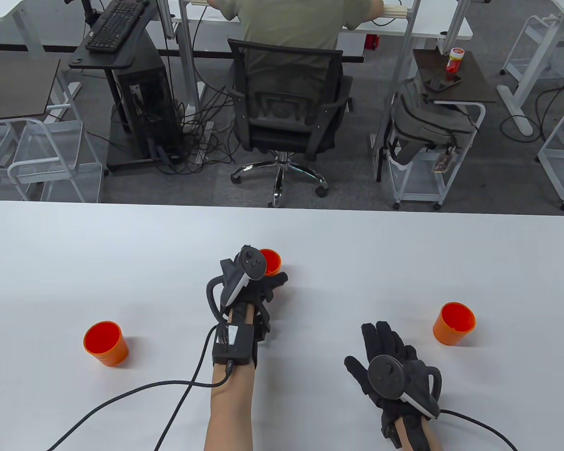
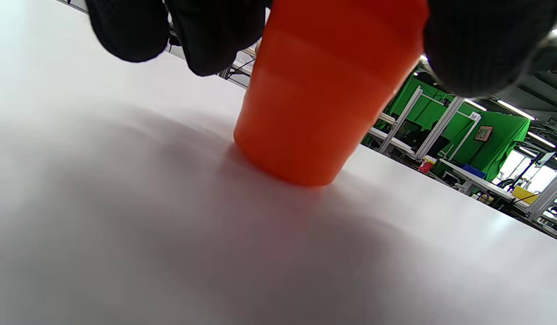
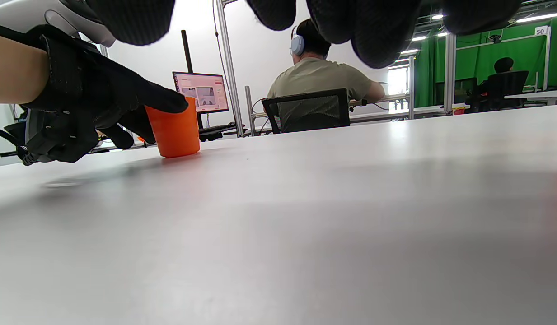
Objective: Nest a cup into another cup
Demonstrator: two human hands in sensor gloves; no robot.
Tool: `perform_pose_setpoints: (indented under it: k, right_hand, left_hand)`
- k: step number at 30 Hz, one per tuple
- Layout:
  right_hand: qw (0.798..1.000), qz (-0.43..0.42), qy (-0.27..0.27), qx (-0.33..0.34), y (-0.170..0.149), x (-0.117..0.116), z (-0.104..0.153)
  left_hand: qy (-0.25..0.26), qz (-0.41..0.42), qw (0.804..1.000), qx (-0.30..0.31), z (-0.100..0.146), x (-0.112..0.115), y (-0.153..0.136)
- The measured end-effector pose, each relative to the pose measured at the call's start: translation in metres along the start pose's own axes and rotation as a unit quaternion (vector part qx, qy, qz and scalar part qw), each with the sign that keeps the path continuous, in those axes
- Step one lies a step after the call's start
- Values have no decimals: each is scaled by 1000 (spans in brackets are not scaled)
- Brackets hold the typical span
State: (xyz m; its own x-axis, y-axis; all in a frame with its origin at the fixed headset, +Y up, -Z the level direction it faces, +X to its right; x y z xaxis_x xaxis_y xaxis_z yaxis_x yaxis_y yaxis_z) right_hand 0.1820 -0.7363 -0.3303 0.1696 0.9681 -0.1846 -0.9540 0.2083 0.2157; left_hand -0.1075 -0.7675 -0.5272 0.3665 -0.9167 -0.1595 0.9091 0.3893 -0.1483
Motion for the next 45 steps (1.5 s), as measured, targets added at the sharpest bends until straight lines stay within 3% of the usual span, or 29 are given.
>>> perform_pose_setpoints:
  k: [13,16,21,26,32,35,45]
  right_hand:
    - [1000,7,-5,-3,0,0,1]
    - [1000,5,-5,-2,0,0,1]
    - [1000,7,-7,0,0,0,1]
    - [1000,10,-9,2,1,1,3]
    - [1000,10,-10,1,1,0,4]
    - [1000,8,-10,1,1,-1,6]
    - [1000,-10,-7,-2,-2,-3,10]
  left_hand:
    - [55,48,997,-12,-1,5,2]
    - [65,59,996,14,6,-4,9]
    - [65,77,991,84,35,-33,28]
    - [52,70,985,150,87,-53,41]
    - [-6,54,981,188,160,-38,36]
    - [-28,45,978,204,182,-25,31]
    - [-43,36,975,217,201,-7,27]
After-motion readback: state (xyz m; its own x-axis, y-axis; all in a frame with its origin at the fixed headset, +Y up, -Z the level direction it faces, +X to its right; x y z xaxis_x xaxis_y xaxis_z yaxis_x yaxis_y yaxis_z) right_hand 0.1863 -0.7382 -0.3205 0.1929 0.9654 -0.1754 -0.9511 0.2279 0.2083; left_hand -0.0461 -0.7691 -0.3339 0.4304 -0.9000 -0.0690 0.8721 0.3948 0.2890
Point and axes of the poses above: the tracker on the back of each hand, its own y axis roughly to the thumb side, its own z axis roughly from the fingertips to the wrist, x = y × z, the point moved 4 cm from there along -z, roughly from the wrist to the fingertips, and after that the axes turned 13 degrees about y, right-handed, at the moved point
